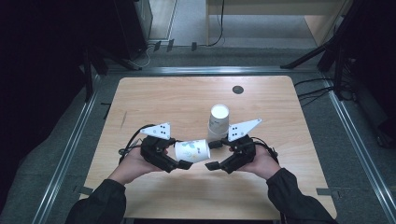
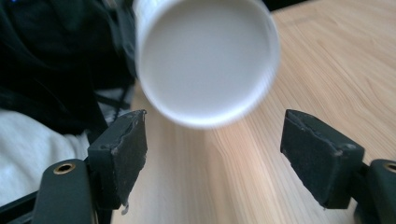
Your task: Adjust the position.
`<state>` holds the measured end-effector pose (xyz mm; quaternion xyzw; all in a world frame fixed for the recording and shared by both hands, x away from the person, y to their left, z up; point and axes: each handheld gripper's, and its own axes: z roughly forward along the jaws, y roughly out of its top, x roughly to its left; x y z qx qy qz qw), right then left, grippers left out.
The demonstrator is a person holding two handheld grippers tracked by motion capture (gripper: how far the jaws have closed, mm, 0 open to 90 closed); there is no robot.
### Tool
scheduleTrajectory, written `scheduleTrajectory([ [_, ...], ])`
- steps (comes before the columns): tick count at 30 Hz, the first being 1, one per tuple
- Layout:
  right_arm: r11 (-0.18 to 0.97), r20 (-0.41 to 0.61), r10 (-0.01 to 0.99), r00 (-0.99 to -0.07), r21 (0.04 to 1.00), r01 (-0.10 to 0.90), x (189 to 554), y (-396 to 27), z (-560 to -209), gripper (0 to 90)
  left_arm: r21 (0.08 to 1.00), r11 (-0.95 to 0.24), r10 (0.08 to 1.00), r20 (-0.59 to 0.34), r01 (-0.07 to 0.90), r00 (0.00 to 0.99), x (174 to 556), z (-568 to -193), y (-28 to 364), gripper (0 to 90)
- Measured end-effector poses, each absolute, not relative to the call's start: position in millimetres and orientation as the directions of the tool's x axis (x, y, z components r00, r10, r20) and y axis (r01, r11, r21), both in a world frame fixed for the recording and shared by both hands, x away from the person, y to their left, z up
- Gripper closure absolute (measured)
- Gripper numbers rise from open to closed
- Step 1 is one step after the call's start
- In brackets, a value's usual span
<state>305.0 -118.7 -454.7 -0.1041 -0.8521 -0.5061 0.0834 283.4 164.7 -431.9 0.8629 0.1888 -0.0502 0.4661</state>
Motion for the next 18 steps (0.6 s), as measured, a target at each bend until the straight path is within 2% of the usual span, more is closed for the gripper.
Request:
scheduleTrajectory([
  [9,0.508,0.204,0.153,-0.967,0.823,0.255,305.4,-136.7,-455.2,23.0,0.721,-0.594,0.247,-0.257,0.355,0.934,300.1,-422.6,141.5,23.6],
  [15,0.498,0.212,0.174,-0.962,0.823,0.271,307.5,-143.1,-454.5,22.9,0.704,-0.620,0.238,-0.251,0.346,0.938,306.2,-415.6,133.9,23.6],
  [18,0.502,0.214,0.173,-0.961,0.821,0.273,308.7,-142.5,-456.0,22.9,0.667,-0.663,0.252,-0.228,0.340,0.940,305.6,-414.5,132.6,23.6],
])
